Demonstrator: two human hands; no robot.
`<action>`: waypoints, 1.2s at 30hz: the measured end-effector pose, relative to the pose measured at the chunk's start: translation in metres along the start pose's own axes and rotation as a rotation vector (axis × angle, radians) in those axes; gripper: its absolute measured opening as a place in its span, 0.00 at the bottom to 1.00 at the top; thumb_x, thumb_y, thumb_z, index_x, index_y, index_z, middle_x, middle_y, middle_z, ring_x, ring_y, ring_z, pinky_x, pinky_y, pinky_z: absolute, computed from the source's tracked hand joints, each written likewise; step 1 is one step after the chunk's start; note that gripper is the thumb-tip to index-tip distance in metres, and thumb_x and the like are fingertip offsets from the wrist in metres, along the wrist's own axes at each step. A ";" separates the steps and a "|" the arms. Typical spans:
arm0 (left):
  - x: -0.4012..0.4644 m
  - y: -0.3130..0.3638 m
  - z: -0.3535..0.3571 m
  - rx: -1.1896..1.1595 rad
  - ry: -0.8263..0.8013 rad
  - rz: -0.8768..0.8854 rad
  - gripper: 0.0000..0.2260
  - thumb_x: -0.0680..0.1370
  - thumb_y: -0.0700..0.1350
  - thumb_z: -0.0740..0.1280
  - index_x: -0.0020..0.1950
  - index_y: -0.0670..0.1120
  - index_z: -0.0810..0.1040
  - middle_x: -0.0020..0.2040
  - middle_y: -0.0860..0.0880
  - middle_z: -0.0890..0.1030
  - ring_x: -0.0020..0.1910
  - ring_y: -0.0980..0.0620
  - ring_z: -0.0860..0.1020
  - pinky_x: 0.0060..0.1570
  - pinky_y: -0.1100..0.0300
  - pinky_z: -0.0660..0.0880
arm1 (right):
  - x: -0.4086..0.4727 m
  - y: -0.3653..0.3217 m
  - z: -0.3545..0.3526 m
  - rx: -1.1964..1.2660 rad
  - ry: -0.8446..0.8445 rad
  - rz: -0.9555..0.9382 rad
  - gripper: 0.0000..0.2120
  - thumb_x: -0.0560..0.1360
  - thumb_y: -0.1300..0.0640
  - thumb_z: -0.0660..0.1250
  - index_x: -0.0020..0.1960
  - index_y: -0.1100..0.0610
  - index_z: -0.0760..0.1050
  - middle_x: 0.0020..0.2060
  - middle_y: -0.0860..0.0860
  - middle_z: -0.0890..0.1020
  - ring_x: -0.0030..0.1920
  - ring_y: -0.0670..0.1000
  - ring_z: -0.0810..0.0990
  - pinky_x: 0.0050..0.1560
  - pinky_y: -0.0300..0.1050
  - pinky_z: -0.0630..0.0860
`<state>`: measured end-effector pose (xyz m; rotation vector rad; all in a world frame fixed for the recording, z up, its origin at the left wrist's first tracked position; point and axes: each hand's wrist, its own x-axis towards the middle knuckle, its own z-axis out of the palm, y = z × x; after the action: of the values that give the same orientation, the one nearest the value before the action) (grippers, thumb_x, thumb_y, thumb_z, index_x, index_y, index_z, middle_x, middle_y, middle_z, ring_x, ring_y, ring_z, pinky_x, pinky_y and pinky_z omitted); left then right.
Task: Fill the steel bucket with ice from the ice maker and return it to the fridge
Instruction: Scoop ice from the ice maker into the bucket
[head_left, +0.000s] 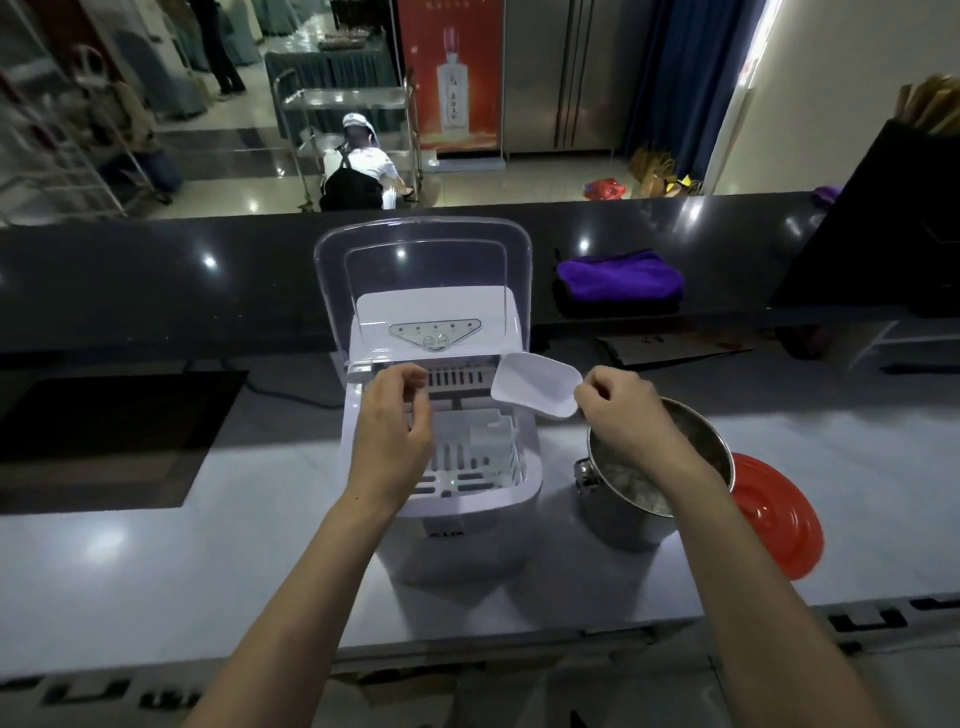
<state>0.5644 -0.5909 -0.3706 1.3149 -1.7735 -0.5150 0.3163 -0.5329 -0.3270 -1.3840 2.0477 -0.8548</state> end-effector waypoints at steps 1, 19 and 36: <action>0.000 -0.003 -0.003 0.002 0.010 -0.002 0.07 0.83 0.39 0.64 0.61 0.46 0.76 0.55 0.50 0.78 0.54 0.52 0.76 0.54 0.61 0.75 | 0.001 -0.003 0.004 -0.010 -0.015 -0.019 0.11 0.80 0.54 0.62 0.43 0.59 0.77 0.36 0.52 0.79 0.35 0.50 0.72 0.35 0.46 0.69; -0.008 -0.062 -0.024 0.087 0.125 -0.050 0.09 0.85 0.38 0.58 0.62 0.45 0.75 0.57 0.51 0.74 0.56 0.54 0.71 0.54 0.67 0.70 | 0.006 -0.073 0.089 -0.672 -0.360 -0.270 0.13 0.80 0.57 0.62 0.38 0.58 0.69 0.36 0.53 0.75 0.37 0.55 0.75 0.38 0.47 0.72; -0.009 -0.067 -0.021 -0.011 0.173 -0.085 0.09 0.86 0.38 0.58 0.61 0.46 0.75 0.54 0.53 0.75 0.54 0.56 0.73 0.53 0.70 0.72 | 0.028 -0.073 0.127 -0.798 -0.285 -0.447 0.05 0.80 0.59 0.62 0.48 0.56 0.76 0.43 0.53 0.79 0.42 0.57 0.76 0.39 0.49 0.71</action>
<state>0.6208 -0.6038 -0.4117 1.3890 -1.5770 -0.4425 0.4427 -0.6063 -0.3593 -2.2840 1.9443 0.0734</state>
